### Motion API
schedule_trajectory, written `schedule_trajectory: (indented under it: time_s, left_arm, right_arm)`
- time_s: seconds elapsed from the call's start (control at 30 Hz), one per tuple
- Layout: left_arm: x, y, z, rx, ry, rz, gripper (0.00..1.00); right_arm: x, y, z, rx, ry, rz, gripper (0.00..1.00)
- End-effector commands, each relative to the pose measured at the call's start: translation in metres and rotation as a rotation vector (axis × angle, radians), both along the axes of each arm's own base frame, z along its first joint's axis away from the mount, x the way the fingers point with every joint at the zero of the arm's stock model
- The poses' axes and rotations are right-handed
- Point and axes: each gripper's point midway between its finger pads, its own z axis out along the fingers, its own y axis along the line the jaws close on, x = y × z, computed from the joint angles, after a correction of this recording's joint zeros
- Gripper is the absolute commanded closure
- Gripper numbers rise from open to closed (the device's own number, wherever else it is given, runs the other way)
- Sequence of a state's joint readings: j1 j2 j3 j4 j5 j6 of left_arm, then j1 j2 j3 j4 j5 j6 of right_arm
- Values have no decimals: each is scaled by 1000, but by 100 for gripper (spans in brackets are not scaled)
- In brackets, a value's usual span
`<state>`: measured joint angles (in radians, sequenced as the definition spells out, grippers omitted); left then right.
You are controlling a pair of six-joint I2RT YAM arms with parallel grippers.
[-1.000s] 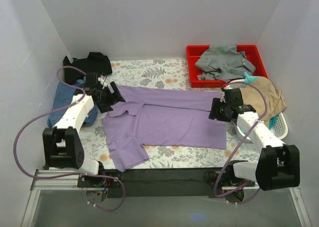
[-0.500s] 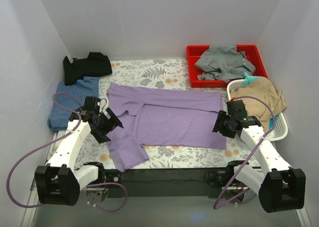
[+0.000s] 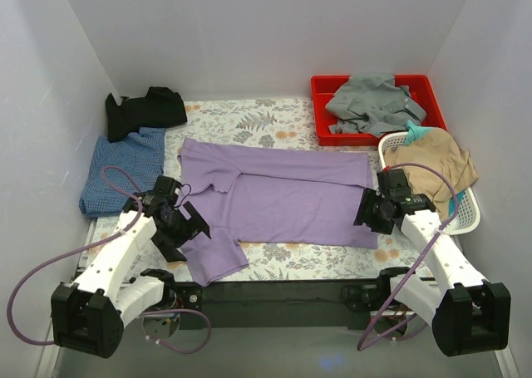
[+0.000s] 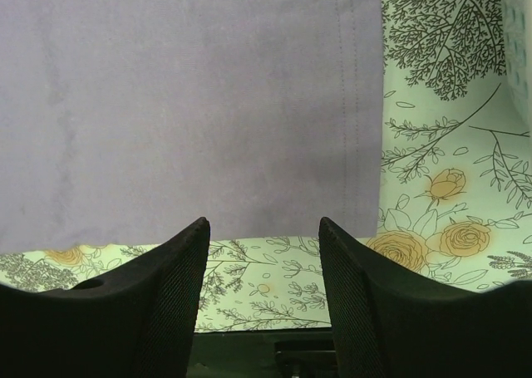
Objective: Fold and stack the t-shirts
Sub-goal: Fold the tshirt
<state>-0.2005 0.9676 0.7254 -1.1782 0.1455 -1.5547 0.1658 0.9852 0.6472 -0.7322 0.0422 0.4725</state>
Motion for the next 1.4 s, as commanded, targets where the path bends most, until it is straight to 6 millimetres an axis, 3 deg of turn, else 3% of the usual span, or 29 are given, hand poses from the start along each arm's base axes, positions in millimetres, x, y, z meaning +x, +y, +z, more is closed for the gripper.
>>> schedule_trajectory:
  time_s: [0.0, 0.2, 0.33, 0.43, 0.5, 0.63, 0.7, 0.93, 1.0, 1.03, 1.13, 1.17, 1.2, 1.3, 1.37]
  left_arm:
    - [-12, -10, -16, -16, 105, -15, 9]
    - [-28, -42, -40, 7, 178, -114, 8]
    - [-35, -59, -41, 62, 173, -160, 8]
    - [-40, -59, -41, 83, 166, -157, 7]
    - [-46, -60, -44, 67, 169, -159, 22]
    - [-51, -54, -53, 73, 155, -142, 38]
    - [-48, -51, -53, 92, 138, -137, 37]
    - [-30, -45, -67, 144, 39, -119, 38]
    - [-33, -42, -73, 150, 42, -124, 44]
    - [-33, -43, -76, 145, 38, -122, 61]
    - [-36, -43, -82, 137, 38, -123, 72]
    - [-35, -44, -81, 133, 34, -126, 89]
    - [-33, -45, -80, 130, 26, -130, 96]
    - [-28, -46, -75, 140, 5, -146, 100]
    - [-22, -49, -65, 134, -16, -156, 100]
  right_arm:
    - [12, 4, 14, 0, -43, 49, 38]
    - [15, 3, 15, -7, -58, 53, 36]
    - [14, 4, 13, 2, -60, 57, 36]
    - [14, 6, 12, 8, -61, 69, 36]
    - [14, 5, 13, 4, -65, 67, 36]
    - [15, -3, 11, -29, -69, 29, 36]
    - [19, -10, 14, -65, -86, -6, 35]
    - [24, -6, 12, -43, -99, 0, 35]
    - [24, -5, 13, -41, -100, -1, 34]
    - [24, -5, 13, -39, -102, 0, 35]
    - [22, -5, 10, -35, -97, -6, 35]
    - [21, -5, 9, -32, -90, -12, 35]
    - [20, -4, 8, -31, -87, -14, 35]
    - [18, -9, 8, -48, -89, -47, 36]
    - [14, -24, 12, -115, -84, -101, 36]
